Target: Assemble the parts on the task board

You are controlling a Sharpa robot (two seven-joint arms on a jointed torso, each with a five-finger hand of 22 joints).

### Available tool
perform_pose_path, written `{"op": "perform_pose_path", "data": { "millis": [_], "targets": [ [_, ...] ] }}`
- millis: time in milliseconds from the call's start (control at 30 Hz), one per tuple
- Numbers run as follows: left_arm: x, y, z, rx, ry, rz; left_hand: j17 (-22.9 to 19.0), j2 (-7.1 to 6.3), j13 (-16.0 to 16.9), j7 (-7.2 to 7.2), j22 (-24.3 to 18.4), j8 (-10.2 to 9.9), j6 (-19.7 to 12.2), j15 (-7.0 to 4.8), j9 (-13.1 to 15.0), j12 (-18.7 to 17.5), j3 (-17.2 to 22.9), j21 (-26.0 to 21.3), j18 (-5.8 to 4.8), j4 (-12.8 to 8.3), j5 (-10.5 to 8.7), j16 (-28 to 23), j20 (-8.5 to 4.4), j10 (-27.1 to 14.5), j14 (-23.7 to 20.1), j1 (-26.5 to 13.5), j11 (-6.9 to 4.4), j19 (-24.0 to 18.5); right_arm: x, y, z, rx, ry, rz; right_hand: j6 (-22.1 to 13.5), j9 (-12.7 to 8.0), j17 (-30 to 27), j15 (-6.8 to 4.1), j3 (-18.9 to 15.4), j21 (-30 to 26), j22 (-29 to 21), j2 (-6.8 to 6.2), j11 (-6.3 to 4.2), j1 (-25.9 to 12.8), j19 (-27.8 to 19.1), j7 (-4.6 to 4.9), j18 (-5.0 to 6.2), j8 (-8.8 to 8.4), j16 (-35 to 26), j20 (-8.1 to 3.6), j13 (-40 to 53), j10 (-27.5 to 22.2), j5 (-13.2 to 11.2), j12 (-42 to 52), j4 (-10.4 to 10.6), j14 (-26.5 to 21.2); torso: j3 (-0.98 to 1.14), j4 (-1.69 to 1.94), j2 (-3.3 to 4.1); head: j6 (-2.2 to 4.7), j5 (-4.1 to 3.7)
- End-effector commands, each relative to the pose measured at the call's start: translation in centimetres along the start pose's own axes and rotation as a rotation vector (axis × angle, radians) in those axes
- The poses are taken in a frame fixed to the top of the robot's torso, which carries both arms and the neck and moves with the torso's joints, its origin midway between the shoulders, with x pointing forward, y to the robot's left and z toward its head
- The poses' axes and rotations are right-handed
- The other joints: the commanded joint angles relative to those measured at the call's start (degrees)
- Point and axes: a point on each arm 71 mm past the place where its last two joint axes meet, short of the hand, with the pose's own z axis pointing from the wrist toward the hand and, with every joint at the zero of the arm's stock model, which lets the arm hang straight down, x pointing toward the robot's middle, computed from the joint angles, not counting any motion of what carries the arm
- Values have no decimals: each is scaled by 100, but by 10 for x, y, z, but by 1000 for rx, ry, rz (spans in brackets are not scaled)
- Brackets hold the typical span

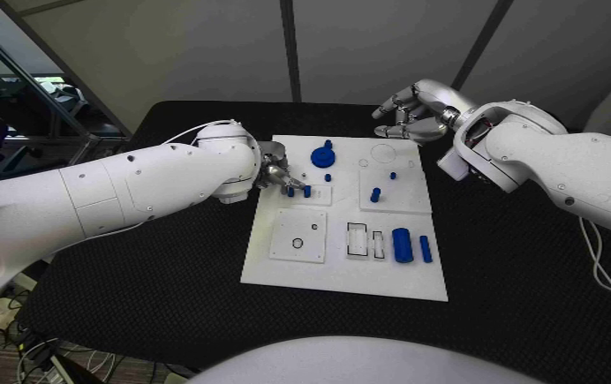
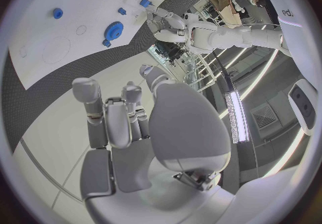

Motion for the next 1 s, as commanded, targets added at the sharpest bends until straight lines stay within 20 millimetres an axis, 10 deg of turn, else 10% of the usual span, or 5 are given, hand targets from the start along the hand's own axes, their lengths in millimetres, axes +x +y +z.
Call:
{"op": "perform_pose_path", "data": {
  "millis": [33, 400, 567, 633, 1000],
  "targets": [
    [-2, 2, 0, -6, -22, -9, 2, 83, -10, -9, 643, -29, 47, -38, -11, 12, -55, 4, -38, 4, -2, 15, 8, 30, 33, 43, 11, 49, -1, 1, 0, -5, -2, 1, 23, -7, -9, -27, 7, -25, -5, 10, -23, -53, -10, -3, 87, 32, -32, -30, -6, -34, 33, -6, 15, 205, 0, -2, -1, 10, -10],
    [-22, 4, -6, 17, -176, -107, -82, 301, -1571, 171, 174, -236, -370, 65, -142, -1293, -263, -572, 102, 79, 27, -117, 89, -873, -16, 448, 160, -291, -3, -1, -1, 0, -5, 0, 19, -8, -14, -27, 8, -28, -8, 8, -23, -56, -11, -3, 87, 32, -37, -30, -7, -36, 34, -6, 18, 204, -3, -11, 3, 29, -15],
    [-35, 2, -8, 84, -287, -188, -1190, 161, -2072, 461, -980, -494, -900, 316, -356, -1859, -659, -2050, 408, 382, 19, -1797, 297, -1607, -782, 768, 443, -1206, -2, -1, 0, 1, -6, -1, 19, -8, -14, -27, 8, -28, -8, 8, -23, -56, -11, -3, 87, 32, -37, -30, -7, -36, 34, -6, 18, 204, 6, -1, -3, 48, -47],
    [-38, -2, -8, 151, -303, -208, 515, 119, -2165, 494, -1261, -537, -995, 315, -420, -1948, -745, -2437, 491, 422, 17, 761, 319, -1761, 61, 1002, 463, -1428, -3, -1, 0, 2, -7, -1, 19, -8, -14, -27, 8, -28, -8, 8, -23, -56, -11, -3, 87, 32, -37, -30, -7, -36, 34, -6, 18, 204, 8, 5, -2, 62, -63],
    [-34, -36, -5, 454, -386, -43, -763, -192, -3300, 626, -2507, -1296, -1039, 506, -1238, -3188, -668, -4206, 725, -27, 30, -532, 521, -2627, -1227, 2888, 682, -2265, -3, -2, 0, 5, -15, -1, 16, -9, -14, -27, 13, -44, -32, 8, -23, -56, -23, -3, 91, 33, -39, -31, -21, -46, 38, -16, 19, 205, 6, -10, 8, 112, -128]
  ]
}}
